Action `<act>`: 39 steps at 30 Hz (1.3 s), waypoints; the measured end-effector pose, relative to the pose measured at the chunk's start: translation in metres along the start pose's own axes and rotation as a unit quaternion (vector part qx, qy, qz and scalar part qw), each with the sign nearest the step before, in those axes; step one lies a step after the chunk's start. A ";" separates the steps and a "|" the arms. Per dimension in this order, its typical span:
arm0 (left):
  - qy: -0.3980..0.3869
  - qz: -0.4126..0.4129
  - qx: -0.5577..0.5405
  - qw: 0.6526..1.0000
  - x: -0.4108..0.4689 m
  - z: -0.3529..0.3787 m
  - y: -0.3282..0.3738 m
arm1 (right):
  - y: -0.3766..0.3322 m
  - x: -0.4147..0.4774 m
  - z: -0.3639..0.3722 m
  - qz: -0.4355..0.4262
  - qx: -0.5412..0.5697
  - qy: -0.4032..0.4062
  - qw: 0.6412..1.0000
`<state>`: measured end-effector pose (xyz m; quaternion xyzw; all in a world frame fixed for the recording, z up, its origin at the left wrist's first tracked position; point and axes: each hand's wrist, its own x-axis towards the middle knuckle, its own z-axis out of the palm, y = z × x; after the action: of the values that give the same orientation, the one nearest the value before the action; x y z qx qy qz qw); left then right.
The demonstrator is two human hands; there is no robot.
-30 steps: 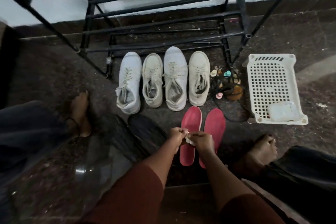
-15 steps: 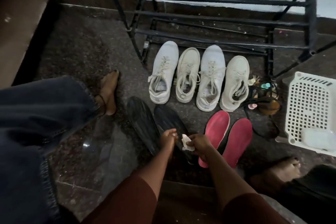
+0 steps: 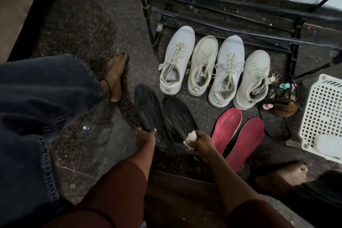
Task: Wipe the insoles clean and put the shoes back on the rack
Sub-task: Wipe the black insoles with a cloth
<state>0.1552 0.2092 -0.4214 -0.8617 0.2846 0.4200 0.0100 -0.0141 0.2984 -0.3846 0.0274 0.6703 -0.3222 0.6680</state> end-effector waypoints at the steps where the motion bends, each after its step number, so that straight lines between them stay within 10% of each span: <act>1: -0.009 0.002 -0.007 1.000 0.000 0.001 0.001 | -0.001 -0.001 -0.001 0.000 0.002 -0.009 1.000; 14: -0.029 0.059 -0.178 0.982 -0.044 -0.020 0.014 | -0.043 -0.053 0.007 0.018 0.245 -0.110 0.963; 20: 0.004 0.096 -0.360 0.928 -0.111 -0.048 0.039 | -0.081 -0.103 0.008 -0.110 0.227 -0.100 0.963; 30: -0.383 0.056 -0.522 0.761 -0.220 -0.095 0.070 | -0.116 -0.190 0.002 -0.293 0.030 0.077 0.952; 39: -0.531 0.121 -0.435 0.717 -0.257 -0.130 0.077 | -0.141 -0.247 0.008 -0.394 -0.198 0.119 0.890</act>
<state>0.0856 0.2350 -0.1326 -0.3642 0.1197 0.8840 -0.2675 -0.0463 0.2807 -0.1024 -0.3335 0.7502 -0.4141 0.3931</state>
